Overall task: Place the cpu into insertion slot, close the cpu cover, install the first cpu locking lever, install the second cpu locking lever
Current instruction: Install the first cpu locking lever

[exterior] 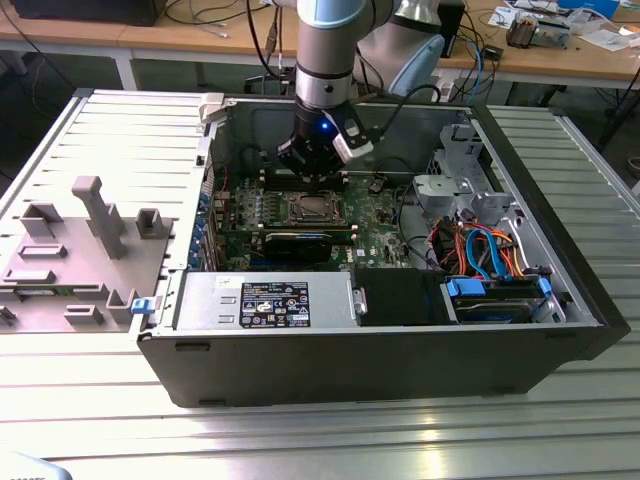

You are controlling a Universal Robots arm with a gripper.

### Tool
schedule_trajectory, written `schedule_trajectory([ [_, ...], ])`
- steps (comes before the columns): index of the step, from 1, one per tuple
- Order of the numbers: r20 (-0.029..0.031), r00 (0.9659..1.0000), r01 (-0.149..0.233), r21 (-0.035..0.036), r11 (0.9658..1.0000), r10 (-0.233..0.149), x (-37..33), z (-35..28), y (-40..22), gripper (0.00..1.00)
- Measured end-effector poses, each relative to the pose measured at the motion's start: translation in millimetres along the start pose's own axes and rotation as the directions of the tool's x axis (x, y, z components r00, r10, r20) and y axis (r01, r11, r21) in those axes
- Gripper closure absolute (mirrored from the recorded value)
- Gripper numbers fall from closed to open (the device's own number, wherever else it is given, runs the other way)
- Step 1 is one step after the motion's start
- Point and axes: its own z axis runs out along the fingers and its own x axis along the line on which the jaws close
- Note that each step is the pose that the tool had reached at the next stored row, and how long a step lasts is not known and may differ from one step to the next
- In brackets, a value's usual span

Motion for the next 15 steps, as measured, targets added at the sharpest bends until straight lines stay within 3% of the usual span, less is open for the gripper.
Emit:
schedule_trajectory([
  [15, 0.0001, 1.0000, 0.007, -0.0018, 1.0000, -0.007, -10.1, 0.4, 0.3, 0.89],
])
